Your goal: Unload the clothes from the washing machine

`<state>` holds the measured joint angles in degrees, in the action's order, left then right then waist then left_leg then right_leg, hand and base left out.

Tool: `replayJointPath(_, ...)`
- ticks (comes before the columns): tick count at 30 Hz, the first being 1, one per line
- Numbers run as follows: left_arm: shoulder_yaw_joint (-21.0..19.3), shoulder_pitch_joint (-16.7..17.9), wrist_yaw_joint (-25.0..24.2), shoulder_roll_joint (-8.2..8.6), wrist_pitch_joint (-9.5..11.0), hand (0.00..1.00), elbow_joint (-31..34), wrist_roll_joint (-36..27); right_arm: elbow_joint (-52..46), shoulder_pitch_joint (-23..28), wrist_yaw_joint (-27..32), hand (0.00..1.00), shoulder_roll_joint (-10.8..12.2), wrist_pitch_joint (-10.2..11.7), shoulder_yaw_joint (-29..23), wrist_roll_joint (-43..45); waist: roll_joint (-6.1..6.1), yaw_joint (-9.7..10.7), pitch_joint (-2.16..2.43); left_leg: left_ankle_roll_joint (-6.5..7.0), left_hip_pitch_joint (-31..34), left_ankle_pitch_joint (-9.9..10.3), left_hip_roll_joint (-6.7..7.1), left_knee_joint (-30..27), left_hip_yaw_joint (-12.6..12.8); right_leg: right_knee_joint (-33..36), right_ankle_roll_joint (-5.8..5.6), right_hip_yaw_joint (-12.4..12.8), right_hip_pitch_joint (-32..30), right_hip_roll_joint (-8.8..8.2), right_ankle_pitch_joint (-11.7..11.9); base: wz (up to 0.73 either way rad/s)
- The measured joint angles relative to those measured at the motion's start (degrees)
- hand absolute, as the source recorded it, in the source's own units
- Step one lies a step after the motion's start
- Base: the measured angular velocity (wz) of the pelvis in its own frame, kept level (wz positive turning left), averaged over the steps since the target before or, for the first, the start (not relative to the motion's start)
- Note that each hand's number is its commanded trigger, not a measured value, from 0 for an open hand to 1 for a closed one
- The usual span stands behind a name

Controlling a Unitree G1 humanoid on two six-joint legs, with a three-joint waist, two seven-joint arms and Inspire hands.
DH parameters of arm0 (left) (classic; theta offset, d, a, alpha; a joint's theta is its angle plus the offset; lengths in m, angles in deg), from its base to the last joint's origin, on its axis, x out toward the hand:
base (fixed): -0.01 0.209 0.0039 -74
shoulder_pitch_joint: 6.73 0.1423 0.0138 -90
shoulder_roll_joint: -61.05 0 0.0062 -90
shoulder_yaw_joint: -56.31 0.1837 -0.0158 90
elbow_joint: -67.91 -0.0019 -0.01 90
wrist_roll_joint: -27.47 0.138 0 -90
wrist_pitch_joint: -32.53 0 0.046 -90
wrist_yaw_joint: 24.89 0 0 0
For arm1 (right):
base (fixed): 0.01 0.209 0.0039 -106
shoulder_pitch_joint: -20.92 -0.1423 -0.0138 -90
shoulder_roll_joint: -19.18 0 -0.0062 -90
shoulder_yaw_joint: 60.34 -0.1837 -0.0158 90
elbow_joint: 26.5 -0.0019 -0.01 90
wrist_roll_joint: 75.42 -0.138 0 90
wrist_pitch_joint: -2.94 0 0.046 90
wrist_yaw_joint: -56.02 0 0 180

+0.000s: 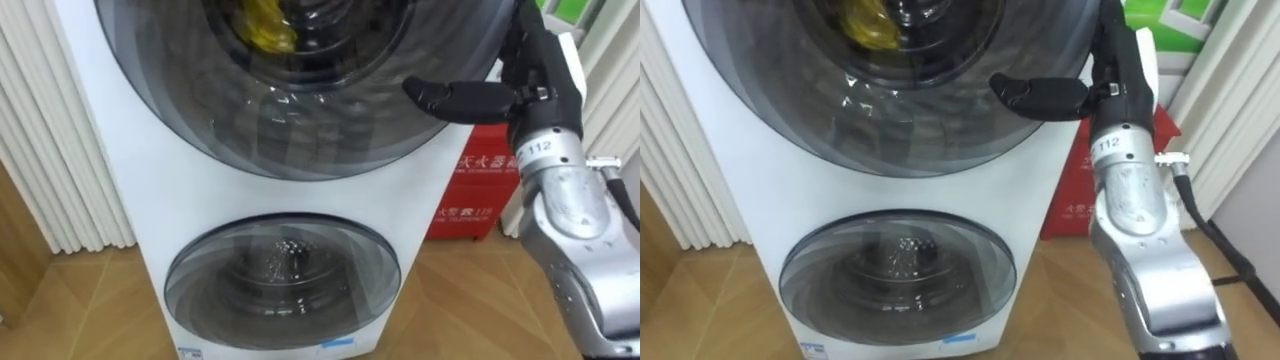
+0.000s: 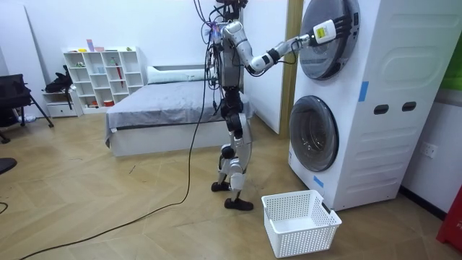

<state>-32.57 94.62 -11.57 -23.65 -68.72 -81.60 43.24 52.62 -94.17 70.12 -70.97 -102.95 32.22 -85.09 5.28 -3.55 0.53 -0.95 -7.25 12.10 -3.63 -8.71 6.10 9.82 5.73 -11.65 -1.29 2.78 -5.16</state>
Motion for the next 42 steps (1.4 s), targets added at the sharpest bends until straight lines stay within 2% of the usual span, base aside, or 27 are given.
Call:
replayJointPath(12,-1.55,-0.67,-0.09,0.04,0.44,0.00,-2.41,-0.23,-6.71,0.80,-9.21,0.00,-0.36,-0.47,-1.68,4.32,-0.09,2.70,0.17,-0.01,-0.25,0.00,-0.10,-0.01,0.32,0.13,0.13,0.36,0.08,0.14,0.05,0.00)
replayJointPath(15,-1.45,-0.08,-0.05,0.02,1.55,0.00,-2.46,-0.51,-10.19,3.55,-10.57,0.00,-1.61,-0.44,-1.80,3.85,-0.11,2.92,0.25,-0.01,-0.47,0.00,-0.17,-0.01,0.32,0.02,0.23,0.40,0.37,0.22,0.11,0.00)
replayJointPath(17,-1.47,0.42,-0.03,0.02,2.39,0.00,-2.48,-0.47,-12.53,5.60,-11.46,0.00,-1.64,-0.06,-2.15,3.29,-0.15,3.12,0.29,-0.01,-0.52,0.00,-0.19,-0.02,0.32,-0.02,0.28,0.47,0.41,0.28,0.14,0.00)
replayJointPath(19,-1.46,0.61,0.01,0.02,3.28,0.00,-2.47,-0.50,-13.56,7.79,-12.00,0.00,-1.58,2.04,-2.25,3.19,-0.16,3.15,0.29,-0.01,-0.53,0.00,-0.21,-0.03,0.32,-0.03,0.31,0.50,0.42,0.30,0.15,0.00)
replayJointPath(23,-1.37,0.90,0.00,-0.07,4.50,0.00,-2.44,-0.56,-14.21,10.51,-12.89,0.00,-1.21,4.23,-2.39,2.77,-0.24,3.10,0.24,-0.13,-1.24,0.07,-0.33,-0.01,0.37,-0.14,0.33,0.36,1.17,0.37,0.16,0.01)
replayJointPath(25,-0.80,1.15,-0.02,-0.15,4.88,0.00,-2.45,-0.56,-15.48,12.67,-13.35,0.00,-0.73,5.92,-2.39,2.19,-0.45,3.10,0.28,-0.70,-1.44,0.41,-0.63,-0.02,0.46,-0.13,0.35,0.29,1.37,0.61,0.13,0.00)
replayJointPath(29,-0.50,1.37,-0.05,-0.24,5.25,0.00,-2.45,-0.51,-15.83,13.94,-14.71,0.00,-0.19,7.49,-2.39,0.30,-0.59,3.13,0.22,-1.08,-1.48,0.66,-0.87,0.04,0.93,-0.03,0.36,0.56,1.35,0.86,0.14,-0.04)
replayJointPath(31,-0.15,1.44,-0.05,-0.53,5.48,0.00,-2.44,-0.50,-15.83,14.83,-15.41,0.00,0.30,8.97,-2.29,-1.58,-0.67,3.11,0.17,-1.38,-1.48,0.87,-1.10,0.03,1.17,0.03,0.36,0.70,1.25,1.12,0.17,-0.05)
replayJointPath(38,1.25,1.57,-0.03,-1.03,6.01,0.00,-2.31,-0.31,-15.84,16.47,-16.88,0.00,0.29,12.05,-1.84,-4.05,-0.99,3.22,0.04,-1.88,-1.26,0.72,-1.59,-0.09,1.31,-0.03,0.61,0.42,1.16,1.43,0.09,0.01)
replayJointPath(42,2.43,1.60,-0.03,-1.02,6.58,0.00,-1.89,-0.01,-16.64,17.69,-17.66,0.00,0.80,13.50,-1.73,-5.83,-1.78,3.33,0.02,-2.05,-0.79,0.88,-1.67,-0.70,1.07,-0.08,0.75,0.28,1.08,1.48,0.07,0.01)
